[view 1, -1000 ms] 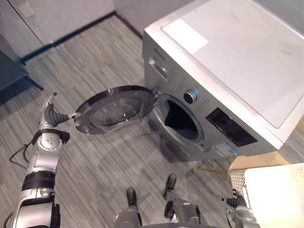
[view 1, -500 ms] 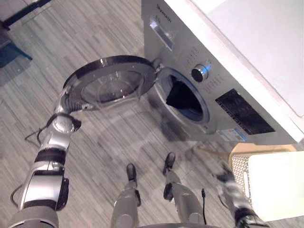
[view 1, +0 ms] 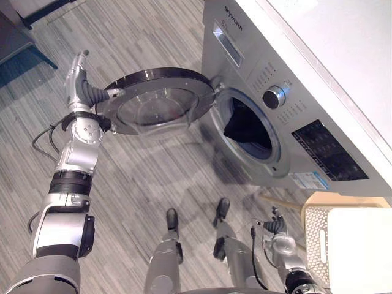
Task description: Pick up the laundry basket with both hands and put the clothes into the washing machine.
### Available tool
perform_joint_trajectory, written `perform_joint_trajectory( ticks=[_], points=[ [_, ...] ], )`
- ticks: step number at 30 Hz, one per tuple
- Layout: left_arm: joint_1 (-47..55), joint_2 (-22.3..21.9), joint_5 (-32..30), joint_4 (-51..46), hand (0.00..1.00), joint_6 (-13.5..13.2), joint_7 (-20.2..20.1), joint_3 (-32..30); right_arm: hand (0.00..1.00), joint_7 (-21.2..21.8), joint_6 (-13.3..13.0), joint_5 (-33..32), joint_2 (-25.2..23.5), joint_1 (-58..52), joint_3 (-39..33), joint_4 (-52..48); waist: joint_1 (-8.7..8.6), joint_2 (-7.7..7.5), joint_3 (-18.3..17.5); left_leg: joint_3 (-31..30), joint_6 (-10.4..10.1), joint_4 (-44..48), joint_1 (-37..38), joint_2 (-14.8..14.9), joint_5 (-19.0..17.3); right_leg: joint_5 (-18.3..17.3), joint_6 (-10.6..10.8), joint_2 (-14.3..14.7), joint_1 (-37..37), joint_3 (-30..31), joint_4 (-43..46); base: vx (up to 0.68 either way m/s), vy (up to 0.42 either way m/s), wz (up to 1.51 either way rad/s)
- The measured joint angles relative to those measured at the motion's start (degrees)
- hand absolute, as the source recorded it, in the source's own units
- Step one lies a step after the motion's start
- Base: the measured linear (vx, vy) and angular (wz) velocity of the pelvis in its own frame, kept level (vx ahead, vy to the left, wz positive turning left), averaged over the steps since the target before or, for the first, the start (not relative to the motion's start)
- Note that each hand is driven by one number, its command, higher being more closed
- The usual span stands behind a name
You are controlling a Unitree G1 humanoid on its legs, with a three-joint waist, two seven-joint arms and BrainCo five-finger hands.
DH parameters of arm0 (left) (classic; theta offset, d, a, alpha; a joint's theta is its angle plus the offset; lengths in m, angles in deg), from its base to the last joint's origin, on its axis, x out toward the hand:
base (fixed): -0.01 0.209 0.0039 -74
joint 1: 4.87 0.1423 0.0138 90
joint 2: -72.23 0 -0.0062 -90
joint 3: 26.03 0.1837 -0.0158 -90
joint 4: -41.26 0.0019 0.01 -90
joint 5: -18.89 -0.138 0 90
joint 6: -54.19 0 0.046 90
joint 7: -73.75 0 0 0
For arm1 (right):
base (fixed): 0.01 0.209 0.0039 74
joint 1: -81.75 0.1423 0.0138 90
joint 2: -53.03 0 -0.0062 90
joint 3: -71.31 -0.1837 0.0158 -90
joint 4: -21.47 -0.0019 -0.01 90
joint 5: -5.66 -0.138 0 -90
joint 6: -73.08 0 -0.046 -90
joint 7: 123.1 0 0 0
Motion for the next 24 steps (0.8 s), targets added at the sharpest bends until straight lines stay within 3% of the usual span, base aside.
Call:
perform_joint_trajectory(
  ticks=[7,17,24],
  points=[
    [-4.0,0.0,-5.6,-1.9,0.0,4.3,1.1,1.1,0.0,0.0,0.1,0.0,-0.6,-0.6,3.3,-0.7,0.88,-0.55,-0.7,-0.8,-0.1,0.5,-1.8,0.1,0.2,0.4,0.5,0.0,-1.2,0.4,0.0,-0.02,0.019,0.06],
    [-14.5,0.5,-7.8,5.9,0.0,4.8,-1.1,6.0,0.0,0.1,0.1,-0.1,-0.8,-0.7,4.5,-3.0,-0.75,-1.43,-2.1,-0.6,0.0,2.5,-5.7,0.3,1.0,2.4,2.8,0.1,-4.3,4.0,0.0,-0.01,0.026,-0.02],
    [-18.1,0.4,-8.2,8.7,0.0,4.9,-2.9,8.4,0.0,0.3,0.2,-0.5,-1.1,-0.7,4.6,-4.1,-0.89,-1.87,-2.4,-0.8,0.0,4.4,-8.9,0.6,1.0,3.1,3.7,0.0,-6.2,4.7,0.0,-0.03,0.022,0.02]
  ],
)
